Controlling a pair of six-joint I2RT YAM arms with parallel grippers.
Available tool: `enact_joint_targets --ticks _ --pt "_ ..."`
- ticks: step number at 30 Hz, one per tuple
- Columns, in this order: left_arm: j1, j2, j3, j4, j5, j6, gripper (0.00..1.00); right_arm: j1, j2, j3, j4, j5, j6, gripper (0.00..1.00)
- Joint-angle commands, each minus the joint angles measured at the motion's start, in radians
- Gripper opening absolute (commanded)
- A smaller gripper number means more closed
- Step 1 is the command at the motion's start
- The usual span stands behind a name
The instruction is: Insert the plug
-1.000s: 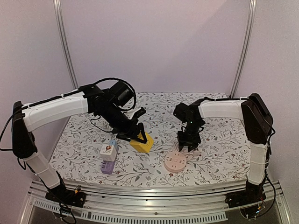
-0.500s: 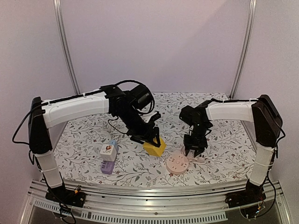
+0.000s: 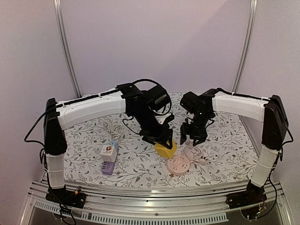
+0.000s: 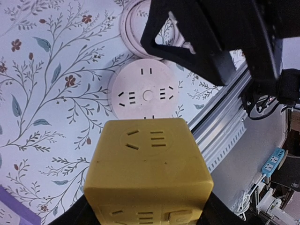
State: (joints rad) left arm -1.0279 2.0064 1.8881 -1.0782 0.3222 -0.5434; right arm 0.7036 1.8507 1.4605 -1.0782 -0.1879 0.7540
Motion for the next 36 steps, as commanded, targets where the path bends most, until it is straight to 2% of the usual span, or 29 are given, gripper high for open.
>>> enact_joint_targets --ticks 1,12,19,36 --pt "-0.012 0.072 0.112 -0.097 -0.041 0.022 0.0 -0.009 -0.098 0.041 -0.061 0.073 -0.059 0.64" --pt "-0.013 0.239 0.311 -0.21 -0.073 0.092 0.0 -0.016 -0.397 -0.156 -0.136 0.288 -0.012 0.94" --pt "-0.019 0.309 0.387 -0.248 -0.094 0.126 0.0 -0.018 -0.506 -0.209 -0.151 0.317 0.042 0.96" --pt "-0.052 0.398 0.474 -0.267 -0.098 0.121 0.0 -0.017 -0.53 -0.253 -0.166 0.32 0.047 0.98"
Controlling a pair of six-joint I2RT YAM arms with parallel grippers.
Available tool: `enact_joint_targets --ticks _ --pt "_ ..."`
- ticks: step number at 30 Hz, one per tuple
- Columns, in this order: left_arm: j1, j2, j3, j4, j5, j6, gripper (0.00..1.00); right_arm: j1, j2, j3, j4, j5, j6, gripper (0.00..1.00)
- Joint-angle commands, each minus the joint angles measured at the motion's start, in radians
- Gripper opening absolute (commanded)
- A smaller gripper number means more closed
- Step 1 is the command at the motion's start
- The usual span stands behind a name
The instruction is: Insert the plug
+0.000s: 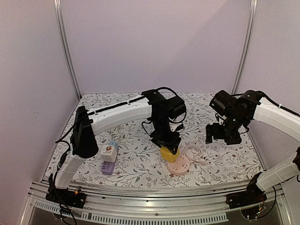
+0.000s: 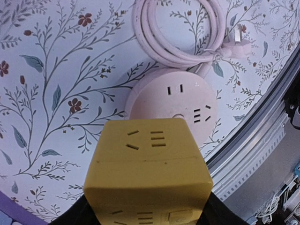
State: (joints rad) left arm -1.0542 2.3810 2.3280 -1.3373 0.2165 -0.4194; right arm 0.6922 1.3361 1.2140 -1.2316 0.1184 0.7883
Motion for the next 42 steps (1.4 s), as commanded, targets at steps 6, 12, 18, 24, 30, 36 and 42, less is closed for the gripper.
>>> enact_joint_targets --ticks 6,12,18,24,30,36,42 --pt "-0.033 0.038 0.034 0.009 0.023 -0.022 0.0 -0.006 -0.008 -0.006 -0.023 0.009 -0.002 0.98" --pt "-0.033 0.047 0.034 0.022 0.02 -0.039 0.0 -0.006 -0.01 -0.015 -0.025 0.008 -0.01 0.98" --pt "-0.033 0.061 0.037 0.035 0.016 -0.051 0.0 -0.006 -0.009 -0.021 -0.031 0.003 -0.018 0.98" --pt "-0.03 0.066 0.048 0.033 0.0 -0.052 0.0 -0.006 -0.014 -0.031 -0.031 0.001 -0.024 0.98" --pt "-0.027 0.066 0.048 0.015 -0.017 -0.043 0.0 -0.007 -0.017 -0.036 -0.027 0.001 -0.028 0.99" --pt "-0.027 0.065 0.043 0.003 -0.035 -0.046 0.0 -0.005 -0.015 -0.039 -0.025 0.003 -0.034 0.99" --pt "-0.02 0.067 0.057 -0.026 -0.054 -0.043 0.0 -0.005 -0.009 -0.034 -0.024 0.004 -0.042 0.99"
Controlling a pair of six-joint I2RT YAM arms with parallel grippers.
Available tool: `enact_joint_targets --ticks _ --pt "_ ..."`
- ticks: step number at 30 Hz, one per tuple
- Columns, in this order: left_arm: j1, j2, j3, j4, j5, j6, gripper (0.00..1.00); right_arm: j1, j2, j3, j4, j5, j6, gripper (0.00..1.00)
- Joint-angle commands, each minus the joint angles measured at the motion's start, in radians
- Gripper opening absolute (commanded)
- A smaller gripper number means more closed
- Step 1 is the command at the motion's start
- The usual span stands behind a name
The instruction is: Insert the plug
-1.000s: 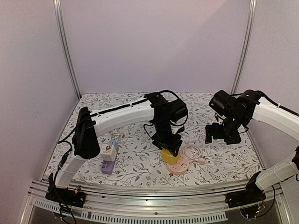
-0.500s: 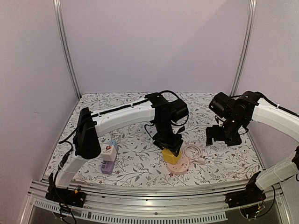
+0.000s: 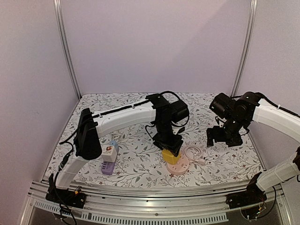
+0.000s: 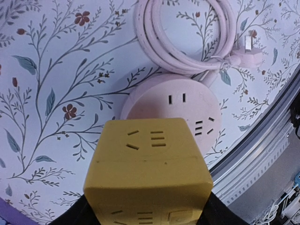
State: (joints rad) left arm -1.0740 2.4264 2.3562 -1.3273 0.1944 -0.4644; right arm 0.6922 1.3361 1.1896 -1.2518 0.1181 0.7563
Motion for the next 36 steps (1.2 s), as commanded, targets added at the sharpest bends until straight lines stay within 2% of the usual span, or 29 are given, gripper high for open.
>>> enact_joint_targets --ticks 1,15,24,30,36 --pt "0.001 0.022 0.029 -0.04 -0.034 0.004 0.0 -0.005 -0.008 -0.01 -0.004 0.003 -0.011 0.99" --pt "0.002 0.067 0.088 -0.098 -0.073 0.023 0.0 -0.006 0.02 -0.004 -0.006 0.0 -0.029 0.99" --pt "0.0 0.084 0.074 -0.182 -0.204 0.091 0.0 -0.005 0.04 0.004 -0.011 0.0 -0.038 0.99" --pt "0.016 0.017 -0.053 -0.205 -0.297 0.16 0.0 -0.006 0.05 0.009 -0.014 0.0 -0.041 0.99" --pt "0.071 -0.081 -0.22 -0.18 -0.23 0.199 0.0 -0.005 0.069 0.016 -0.01 -0.006 -0.046 0.99"
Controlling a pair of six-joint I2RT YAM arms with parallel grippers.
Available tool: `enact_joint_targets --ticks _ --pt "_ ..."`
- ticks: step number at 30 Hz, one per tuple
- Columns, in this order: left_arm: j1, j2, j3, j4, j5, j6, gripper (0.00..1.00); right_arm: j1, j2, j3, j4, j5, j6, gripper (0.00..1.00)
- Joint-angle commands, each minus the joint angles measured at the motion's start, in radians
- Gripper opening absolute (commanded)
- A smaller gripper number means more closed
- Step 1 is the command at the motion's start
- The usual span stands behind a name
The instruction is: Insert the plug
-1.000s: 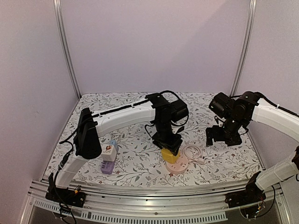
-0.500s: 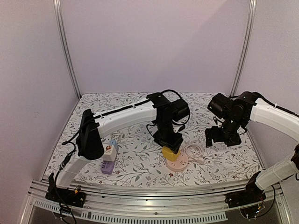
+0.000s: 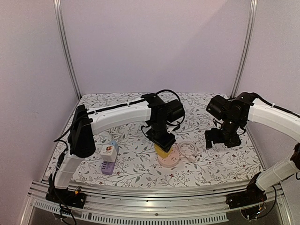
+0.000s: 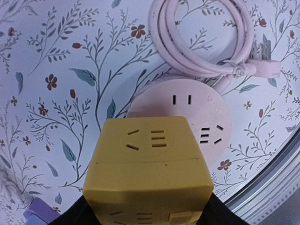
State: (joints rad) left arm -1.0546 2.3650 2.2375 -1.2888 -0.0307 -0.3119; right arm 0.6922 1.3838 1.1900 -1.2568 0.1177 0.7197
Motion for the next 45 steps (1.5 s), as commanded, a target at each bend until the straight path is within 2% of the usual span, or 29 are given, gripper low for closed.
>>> enact_joint_targets --ticks 1,14,24,30,39,45 --pt "0.06 -0.032 -0.118 -0.218 0.003 0.051 0.0 -0.006 0.026 0.018 -0.003 -0.007 -0.009 0.99" --pt "0.118 -0.057 -0.246 -0.205 0.049 0.122 0.0 -0.006 0.127 0.11 0.006 -0.053 -0.044 0.99" --pt "0.135 0.042 -0.111 -0.205 0.056 0.129 0.0 -0.006 0.179 0.142 0.001 -0.065 -0.05 0.99" --pt "0.136 0.107 -0.08 -0.208 0.04 0.127 0.0 -0.006 0.209 0.167 0.001 -0.073 -0.054 0.99" --pt "0.136 0.123 -0.085 -0.205 0.043 0.122 0.0 -0.005 0.306 0.252 -0.004 -0.092 -0.089 0.99" --pt "0.128 0.097 -0.142 -0.21 0.046 0.098 0.0 -0.006 0.326 0.257 0.06 -0.081 -0.09 0.99"
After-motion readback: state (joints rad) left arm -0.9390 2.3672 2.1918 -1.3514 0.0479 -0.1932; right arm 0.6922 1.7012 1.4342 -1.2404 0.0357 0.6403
